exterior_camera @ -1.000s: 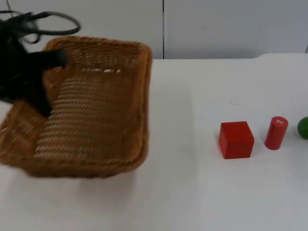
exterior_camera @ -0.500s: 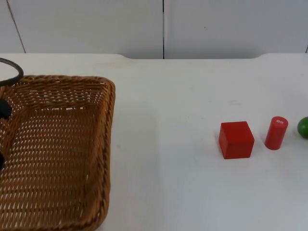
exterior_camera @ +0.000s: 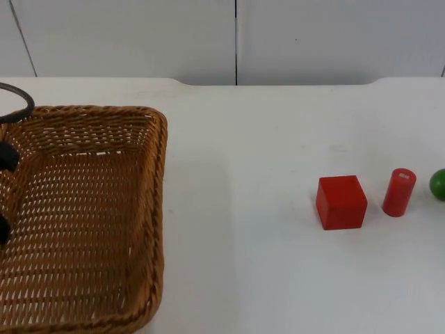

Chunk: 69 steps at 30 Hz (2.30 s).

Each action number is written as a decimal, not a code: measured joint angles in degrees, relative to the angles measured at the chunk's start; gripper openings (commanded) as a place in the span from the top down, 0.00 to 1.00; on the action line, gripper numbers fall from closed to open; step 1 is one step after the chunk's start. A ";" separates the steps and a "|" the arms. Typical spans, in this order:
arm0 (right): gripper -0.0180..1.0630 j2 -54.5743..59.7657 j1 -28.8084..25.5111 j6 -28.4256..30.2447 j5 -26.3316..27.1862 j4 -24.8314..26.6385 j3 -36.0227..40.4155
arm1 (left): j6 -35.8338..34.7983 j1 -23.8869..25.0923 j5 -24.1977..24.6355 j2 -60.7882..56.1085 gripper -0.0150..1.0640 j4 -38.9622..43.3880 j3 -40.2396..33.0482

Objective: Pick up the basket with the left hand and place the object to the left of the red cylinder into the basket with the right hand.

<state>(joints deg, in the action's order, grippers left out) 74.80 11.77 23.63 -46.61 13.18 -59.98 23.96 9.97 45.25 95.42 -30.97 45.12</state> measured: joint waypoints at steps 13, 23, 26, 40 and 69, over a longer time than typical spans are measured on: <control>0.03 33.76 14.13 10.09 -2.06 -12.42 -22.35 | 0.92 0.00 0.00 0.00 0.99 -1.57 0.00; 0.03 47.76 14.36 19.37 -2.22 -13.18 -27.95 | 1.09 0.00 0.00 0.00 0.99 -1.57 0.00; 0.04 50.71 14.36 21.84 -0.74 -13.18 -28.04 | 1.09 0.00 0.00 0.00 0.99 -1.57 0.00; 0.98 50.64 14.36 22.27 0.43 -14.15 -28.04 | 1.09 0.00 -0.60 0.00 0.99 -1.57 0.00; 0.98 27.43 16.52 5.97 -5.56 -5.91 -28.26 | 1.09 0.00 -1.04 0.00 0.99 -1.57 0.00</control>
<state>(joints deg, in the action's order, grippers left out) 102.22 28.29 29.60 -52.17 7.27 -88.24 25.05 9.97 44.21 95.42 -32.54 45.12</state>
